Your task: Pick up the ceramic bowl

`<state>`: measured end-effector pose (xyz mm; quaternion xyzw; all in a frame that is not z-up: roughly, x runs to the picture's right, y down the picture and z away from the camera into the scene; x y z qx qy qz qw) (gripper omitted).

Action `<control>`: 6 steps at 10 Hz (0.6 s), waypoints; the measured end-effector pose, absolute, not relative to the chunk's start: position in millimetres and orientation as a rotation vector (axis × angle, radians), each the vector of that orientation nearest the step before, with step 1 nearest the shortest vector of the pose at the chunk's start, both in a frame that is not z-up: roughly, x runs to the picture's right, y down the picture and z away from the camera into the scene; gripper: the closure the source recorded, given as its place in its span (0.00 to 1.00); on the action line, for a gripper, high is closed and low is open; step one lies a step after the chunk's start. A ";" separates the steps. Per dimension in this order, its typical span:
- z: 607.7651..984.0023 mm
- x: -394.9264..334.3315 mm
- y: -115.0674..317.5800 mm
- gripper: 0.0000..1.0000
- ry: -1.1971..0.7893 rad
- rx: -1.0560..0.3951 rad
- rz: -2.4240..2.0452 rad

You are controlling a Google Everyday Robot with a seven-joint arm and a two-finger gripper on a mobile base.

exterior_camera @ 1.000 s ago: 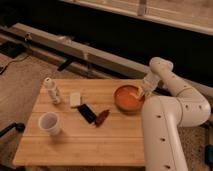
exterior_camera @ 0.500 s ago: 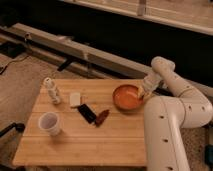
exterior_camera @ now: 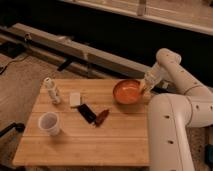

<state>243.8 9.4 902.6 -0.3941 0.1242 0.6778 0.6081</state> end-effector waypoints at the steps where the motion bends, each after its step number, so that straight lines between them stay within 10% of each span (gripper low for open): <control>1: 895.5 241.1 -0.6 1.00 0.274 -0.909 1.558; 6: 873.5 229.7 -34.2 1.00 0.177 -0.920 1.515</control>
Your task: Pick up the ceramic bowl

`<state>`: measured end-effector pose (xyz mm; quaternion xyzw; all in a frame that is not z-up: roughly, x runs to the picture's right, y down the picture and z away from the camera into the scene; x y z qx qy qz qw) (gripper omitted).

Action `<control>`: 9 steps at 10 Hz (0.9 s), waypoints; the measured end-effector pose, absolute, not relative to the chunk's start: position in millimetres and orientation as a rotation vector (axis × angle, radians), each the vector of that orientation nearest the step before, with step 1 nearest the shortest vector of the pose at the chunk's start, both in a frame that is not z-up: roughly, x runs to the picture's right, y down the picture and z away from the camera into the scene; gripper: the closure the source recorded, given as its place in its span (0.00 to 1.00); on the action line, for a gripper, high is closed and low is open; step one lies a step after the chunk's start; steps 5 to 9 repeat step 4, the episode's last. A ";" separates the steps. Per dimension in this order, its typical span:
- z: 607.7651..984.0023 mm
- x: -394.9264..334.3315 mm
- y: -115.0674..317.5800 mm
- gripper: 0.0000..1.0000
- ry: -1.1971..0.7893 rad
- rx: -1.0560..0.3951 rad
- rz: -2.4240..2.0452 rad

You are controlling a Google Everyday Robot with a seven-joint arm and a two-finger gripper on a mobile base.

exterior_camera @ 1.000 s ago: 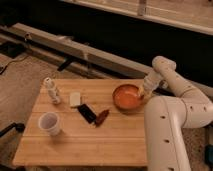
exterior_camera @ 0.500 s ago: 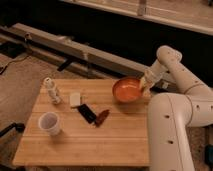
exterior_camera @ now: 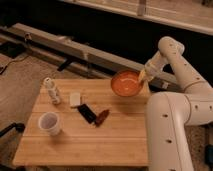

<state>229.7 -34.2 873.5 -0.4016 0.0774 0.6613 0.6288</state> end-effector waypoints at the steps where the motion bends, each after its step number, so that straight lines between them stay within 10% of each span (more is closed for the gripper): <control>1: 872.8 228.5 -33.8 1.00 0.166 -0.935 1.517; 9: 871.7 230.7 -33.4 1.00 0.164 -0.937 1.521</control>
